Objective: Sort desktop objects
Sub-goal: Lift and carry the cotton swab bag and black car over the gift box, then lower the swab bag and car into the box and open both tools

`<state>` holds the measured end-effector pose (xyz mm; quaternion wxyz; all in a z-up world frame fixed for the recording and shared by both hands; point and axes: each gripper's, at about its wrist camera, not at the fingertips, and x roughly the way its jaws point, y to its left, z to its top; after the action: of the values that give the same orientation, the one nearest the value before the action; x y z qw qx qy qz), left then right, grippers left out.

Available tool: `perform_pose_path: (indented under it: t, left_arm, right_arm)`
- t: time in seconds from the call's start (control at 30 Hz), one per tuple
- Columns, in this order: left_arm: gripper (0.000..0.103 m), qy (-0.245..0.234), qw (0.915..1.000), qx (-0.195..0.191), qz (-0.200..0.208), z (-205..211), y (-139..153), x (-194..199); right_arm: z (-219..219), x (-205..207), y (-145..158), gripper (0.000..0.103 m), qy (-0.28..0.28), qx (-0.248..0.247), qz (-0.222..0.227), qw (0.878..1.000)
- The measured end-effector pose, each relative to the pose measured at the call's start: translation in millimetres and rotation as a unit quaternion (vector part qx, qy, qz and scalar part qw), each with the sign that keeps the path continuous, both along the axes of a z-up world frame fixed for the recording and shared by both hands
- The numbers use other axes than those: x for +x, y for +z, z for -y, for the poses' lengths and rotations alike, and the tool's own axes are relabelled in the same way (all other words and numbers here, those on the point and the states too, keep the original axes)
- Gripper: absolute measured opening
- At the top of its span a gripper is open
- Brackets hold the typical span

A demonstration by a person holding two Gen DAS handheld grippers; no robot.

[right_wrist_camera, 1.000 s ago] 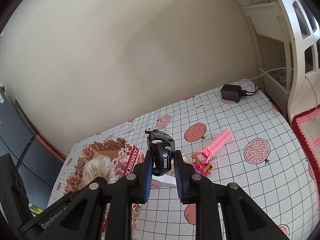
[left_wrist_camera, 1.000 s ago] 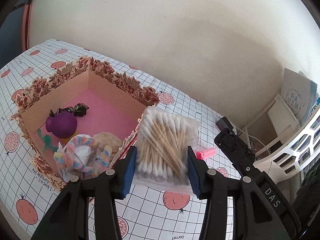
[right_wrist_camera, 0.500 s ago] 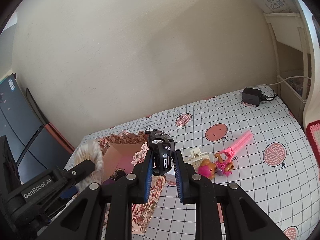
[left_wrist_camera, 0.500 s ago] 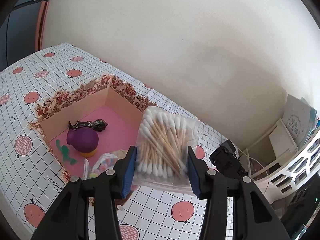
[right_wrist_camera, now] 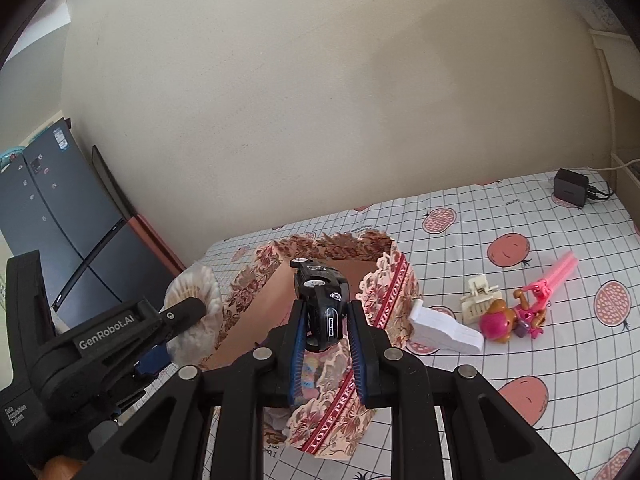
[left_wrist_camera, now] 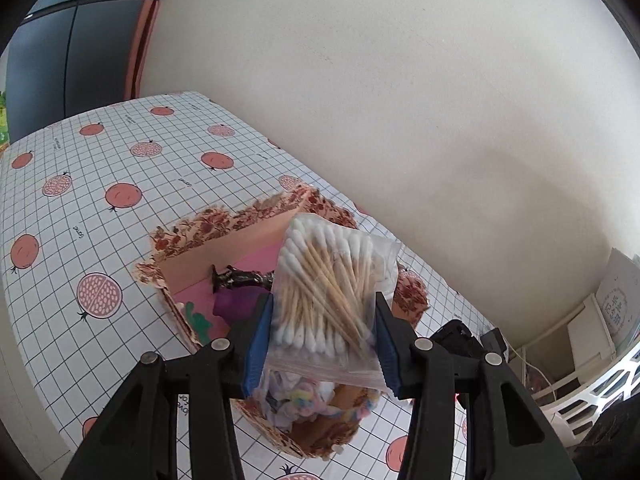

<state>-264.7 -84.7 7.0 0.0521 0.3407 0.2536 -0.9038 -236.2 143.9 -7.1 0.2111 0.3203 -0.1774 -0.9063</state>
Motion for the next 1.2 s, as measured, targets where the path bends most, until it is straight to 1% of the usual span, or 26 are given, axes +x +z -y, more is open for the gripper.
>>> perform_pose_path:
  t: [0.17, 0.3, 0.5, 0.6, 0.63, 1.03, 1.1, 1.13, 1.2]
  left_arm:
    - [0.049, 0.027, 0.9996, 0.006, -0.002, 19, -3, 2]
    - [0.049, 0.039, 0.9992, 0.008, -0.002, 27, -7, 3]
    - [0.049, 0.050, 0.9986, 0.014, 0.011, 38, -20, 0]
    - [0.049, 0.051, 0.9984, 0.015, 0.016, 40, -24, -1]
    - [0.049, 0.050, 0.9985, 0.016, 0.018, 41, -25, -2]
    - [0.049, 0.049, 0.9980, 0.022, 0.034, 39, -37, -6]
    - [0.050, 0.046, 0.9980, 0.022, 0.036, 38, -38, -7]
    - [0.051, 0.045, 0.9981, 0.021, 0.038, 37, -38, -7]
    - [0.053, 0.042, 0.9981, 0.021, 0.041, 35, -40, -8]
  right_arm:
    - [17, -1, -4, 0.022, 0.023, 0.002, 0.000, 1.000]
    - [25, 0, -8, 0.022, 0.033, 0.005, 0.001, 0.999]
    - [36, -3, -17, 0.022, 0.043, 0.010, 0.011, 0.999]
    - [39, -5, -21, 0.022, 0.047, 0.014, 0.017, 0.999]
    - [40, -6, -23, 0.025, 0.049, 0.014, 0.019, 0.999]
    - [41, -9, -34, 0.025, 0.046, 0.024, 0.038, 0.998]
    - [40, -9, -34, 0.027, 0.044, 0.022, 0.038, 0.998]
    - [39, -9, -34, 0.029, 0.043, 0.020, 0.038, 0.998]
    - [38, -10, -34, 0.030, 0.043, 0.018, 0.037, 0.998]
